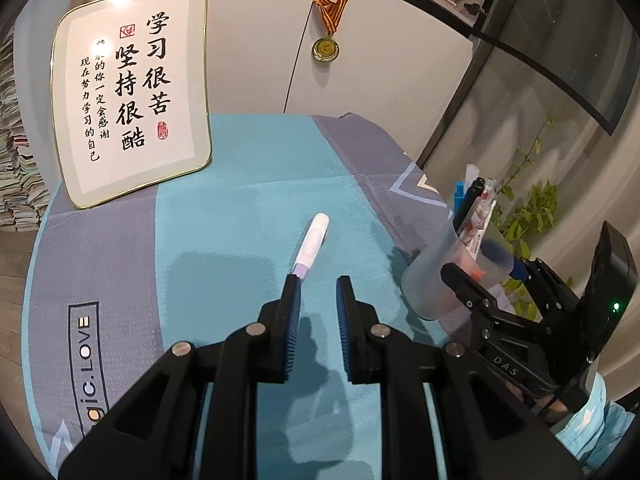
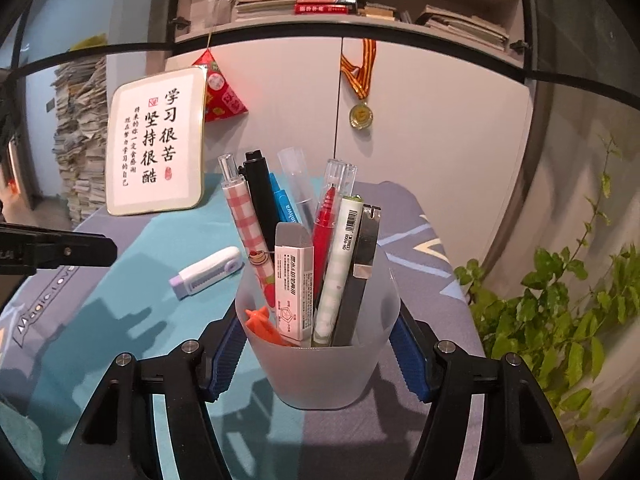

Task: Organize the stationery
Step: 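Move the left tool to the white-and-purple correction tape, then grasp the white-and-purple correction tape with the left tool and lift it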

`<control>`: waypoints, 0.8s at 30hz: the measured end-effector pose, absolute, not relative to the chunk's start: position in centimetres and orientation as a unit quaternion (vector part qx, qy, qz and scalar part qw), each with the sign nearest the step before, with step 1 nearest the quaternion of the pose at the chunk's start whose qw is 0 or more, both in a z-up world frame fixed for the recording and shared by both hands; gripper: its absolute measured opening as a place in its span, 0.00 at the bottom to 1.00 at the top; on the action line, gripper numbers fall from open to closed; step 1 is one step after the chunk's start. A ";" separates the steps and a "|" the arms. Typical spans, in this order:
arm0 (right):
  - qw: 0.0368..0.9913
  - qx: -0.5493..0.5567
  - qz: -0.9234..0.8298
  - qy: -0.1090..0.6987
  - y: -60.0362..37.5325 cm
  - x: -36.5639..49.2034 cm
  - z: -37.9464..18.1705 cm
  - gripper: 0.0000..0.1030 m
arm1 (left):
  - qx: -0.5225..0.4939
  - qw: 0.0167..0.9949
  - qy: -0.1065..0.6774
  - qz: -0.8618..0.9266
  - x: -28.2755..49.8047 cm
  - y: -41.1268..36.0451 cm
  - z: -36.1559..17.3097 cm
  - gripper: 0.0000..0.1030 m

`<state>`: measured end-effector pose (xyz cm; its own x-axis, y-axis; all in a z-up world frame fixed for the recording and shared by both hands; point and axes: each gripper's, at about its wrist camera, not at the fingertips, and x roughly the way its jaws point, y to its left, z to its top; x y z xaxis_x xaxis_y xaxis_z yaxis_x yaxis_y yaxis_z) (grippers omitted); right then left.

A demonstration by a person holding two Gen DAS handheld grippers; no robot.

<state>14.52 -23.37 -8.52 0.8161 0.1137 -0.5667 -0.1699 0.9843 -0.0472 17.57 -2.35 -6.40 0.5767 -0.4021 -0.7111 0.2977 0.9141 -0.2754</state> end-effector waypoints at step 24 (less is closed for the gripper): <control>0.957 -0.027 0.084 0.277 -24.1 14.2 -9.0 0.67 | -0.040 0.859 0.478 -0.180 24.3 -5.1 -12.2 0.13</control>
<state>14.18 -24.14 -9.02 0.8327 0.1452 -0.5344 -0.1747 0.9846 -0.0046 24.34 -5.13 -12.18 0.4788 -0.3465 -0.8067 0.2703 0.9323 -0.2401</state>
